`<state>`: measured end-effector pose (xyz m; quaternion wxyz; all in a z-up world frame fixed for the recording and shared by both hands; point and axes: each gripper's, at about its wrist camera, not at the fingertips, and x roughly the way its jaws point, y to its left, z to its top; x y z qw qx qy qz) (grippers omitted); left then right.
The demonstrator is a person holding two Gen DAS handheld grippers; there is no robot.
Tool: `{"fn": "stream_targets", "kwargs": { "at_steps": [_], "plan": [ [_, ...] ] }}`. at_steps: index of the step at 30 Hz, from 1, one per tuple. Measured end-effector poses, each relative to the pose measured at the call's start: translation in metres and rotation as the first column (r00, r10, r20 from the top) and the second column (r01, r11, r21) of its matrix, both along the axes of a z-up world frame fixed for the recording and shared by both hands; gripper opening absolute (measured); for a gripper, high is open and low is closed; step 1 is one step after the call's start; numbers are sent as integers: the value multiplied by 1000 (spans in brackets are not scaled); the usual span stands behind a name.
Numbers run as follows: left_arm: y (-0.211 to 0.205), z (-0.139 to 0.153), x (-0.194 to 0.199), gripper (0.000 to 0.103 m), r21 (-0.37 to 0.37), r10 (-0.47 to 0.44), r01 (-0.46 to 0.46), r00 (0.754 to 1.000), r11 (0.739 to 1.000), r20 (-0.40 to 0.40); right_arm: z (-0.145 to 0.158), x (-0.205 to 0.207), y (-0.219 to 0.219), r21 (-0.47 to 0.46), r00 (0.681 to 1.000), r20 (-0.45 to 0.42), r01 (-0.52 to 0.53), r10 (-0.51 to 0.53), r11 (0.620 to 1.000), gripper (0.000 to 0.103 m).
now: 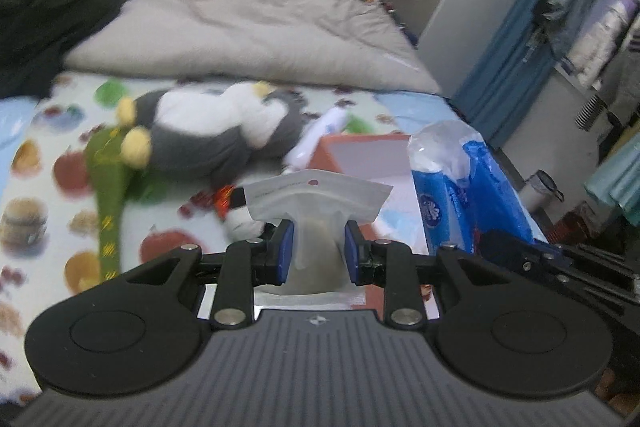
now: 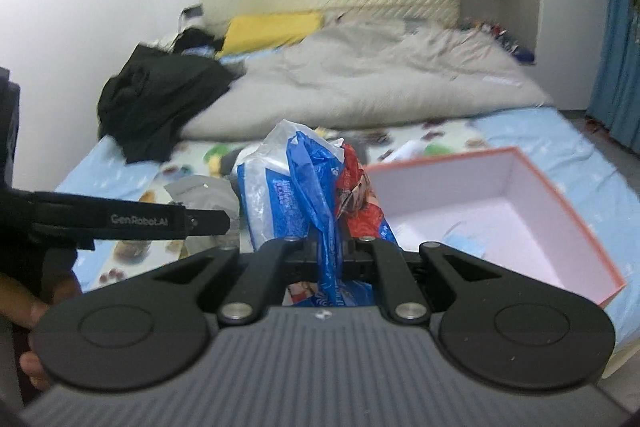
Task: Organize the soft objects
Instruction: 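Lift both bags and carry them over the pink box, then open both grippers to drop the bags into the box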
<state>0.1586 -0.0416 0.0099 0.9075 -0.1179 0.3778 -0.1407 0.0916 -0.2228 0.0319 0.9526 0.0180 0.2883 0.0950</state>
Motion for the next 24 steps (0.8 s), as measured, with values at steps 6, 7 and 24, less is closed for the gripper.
{"fn": "stream_targets", "kwargs": {
  "at_steps": [6, 7, 24],
  "plan": [
    [-51, 11, 23, 32, -8, -86, 86, 996, 996, 10, 9, 9, -32, -1, 997, 19, 75, -75, 997, 10],
    [-61, 11, 28, 32, -5, -104, 104, 995, 995, 6, 8, 11, -38, -2, 996, 14, 90, -90, 996, 10],
    [-176, -81, 141, 32, 47, -250, 260, 955, 964, -161, -80, 87, -141, 8, 940, -200, 282, -275, 959, 10]
  ]
}}
